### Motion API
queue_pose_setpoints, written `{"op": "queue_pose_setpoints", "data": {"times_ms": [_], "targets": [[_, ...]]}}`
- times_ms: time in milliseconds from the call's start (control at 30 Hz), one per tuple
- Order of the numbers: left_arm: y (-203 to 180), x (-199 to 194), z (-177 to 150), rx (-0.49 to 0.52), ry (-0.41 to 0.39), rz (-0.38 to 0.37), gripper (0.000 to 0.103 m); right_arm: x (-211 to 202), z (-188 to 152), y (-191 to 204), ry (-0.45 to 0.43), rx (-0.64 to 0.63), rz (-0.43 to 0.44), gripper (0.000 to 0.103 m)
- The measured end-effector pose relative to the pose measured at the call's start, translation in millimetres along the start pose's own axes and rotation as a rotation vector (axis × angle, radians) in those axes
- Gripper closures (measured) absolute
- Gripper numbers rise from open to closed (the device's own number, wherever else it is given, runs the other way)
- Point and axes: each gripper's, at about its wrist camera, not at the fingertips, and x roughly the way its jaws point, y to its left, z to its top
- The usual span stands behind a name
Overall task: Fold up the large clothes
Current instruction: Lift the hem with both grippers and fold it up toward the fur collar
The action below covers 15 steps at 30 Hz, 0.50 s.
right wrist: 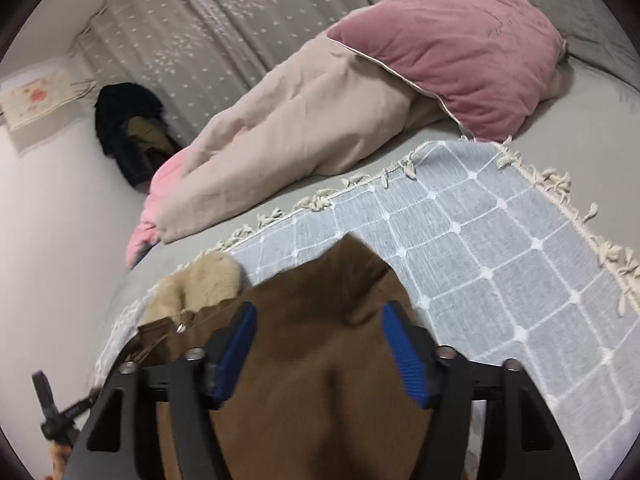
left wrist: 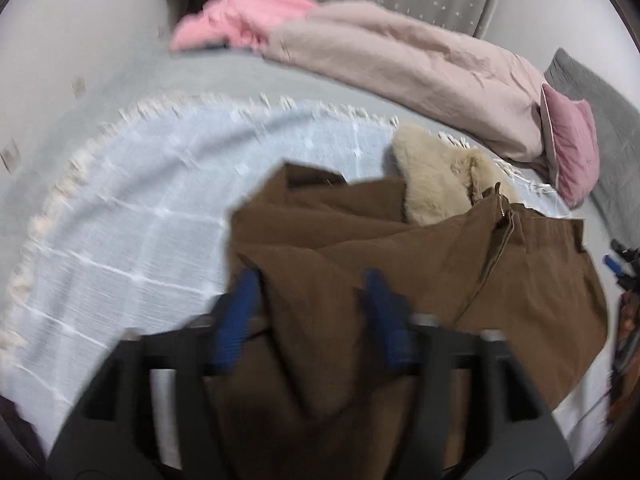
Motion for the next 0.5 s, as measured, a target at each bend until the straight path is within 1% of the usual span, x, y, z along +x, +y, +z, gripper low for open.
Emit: {"op": "queue_pose_setpoints", "data": {"times_ms": [33,67,100,167,200,233,267,333,367,400,433,467,500], "targets": [[2.5,-13.2,-2.5,0.026,-0.050,0.017,0.014,-3.4,-2.6,-3.0,0.012,-0.003,0.009,0.029],[5.4,-19.8,-5.2,0.046,-0.068,0.011,0.013,-5.0,-5.7,-7.0,0.029,-0.005,0.012,0.027],[8.5,-21.3,-7.9,0.060,-0.055,0.001,0.013,-5.6,-10.4,-12.3,0.051,-0.007,0.008,0.026],[15.6,-14.9,-15.5,0.074,0.026,-0.024,0.012,-2.7,-20.8,-23.4,0.108,-0.009,-0.001,0.026],[20.5,-7.4,-22.0,0.078,0.088,-0.042,0.013,0.0,-26.5,-29.3,0.140,-0.007,0.004,0.026],[24.8,-0.2,-29.3,0.085,0.137,-0.058,0.013,4.6,-34.5,-38.3,0.180,0.006,0.024,0.026],[26.0,5.6,-34.0,0.094,0.167,-0.067,0.013,6.7,-40.0,-43.9,0.204,0.017,0.041,0.026],[30.1,25.6,-49.9,0.126,0.269,-0.081,0.012,20.9,-53.7,-60.2,0.288,0.074,0.096,0.026],[32.2,36.5,-57.4,0.123,0.312,-0.103,0.012,26.6,-57.8,-64.7,0.315,0.096,0.113,0.026],[35.2,42.2,-60.8,0.098,0.328,-0.135,0.012,35.9,-63.6,-70.3,0.353,0.129,0.137,0.026],[42.2,48.6,-63.2,0.037,0.340,-0.195,0.012,46.8,-70.1,-75.6,0.389,0.171,0.171,0.026],[48.0,52.1,-63.5,-0.015,0.341,-0.235,0.009,50.8,-72.1,-77.7,0.393,0.187,0.191,0.026],[54.4,55.0,-63.0,-0.068,0.323,-0.278,0.007,53.9,-73.2,-77.7,0.383,0.191,0.217,0.024]]}}
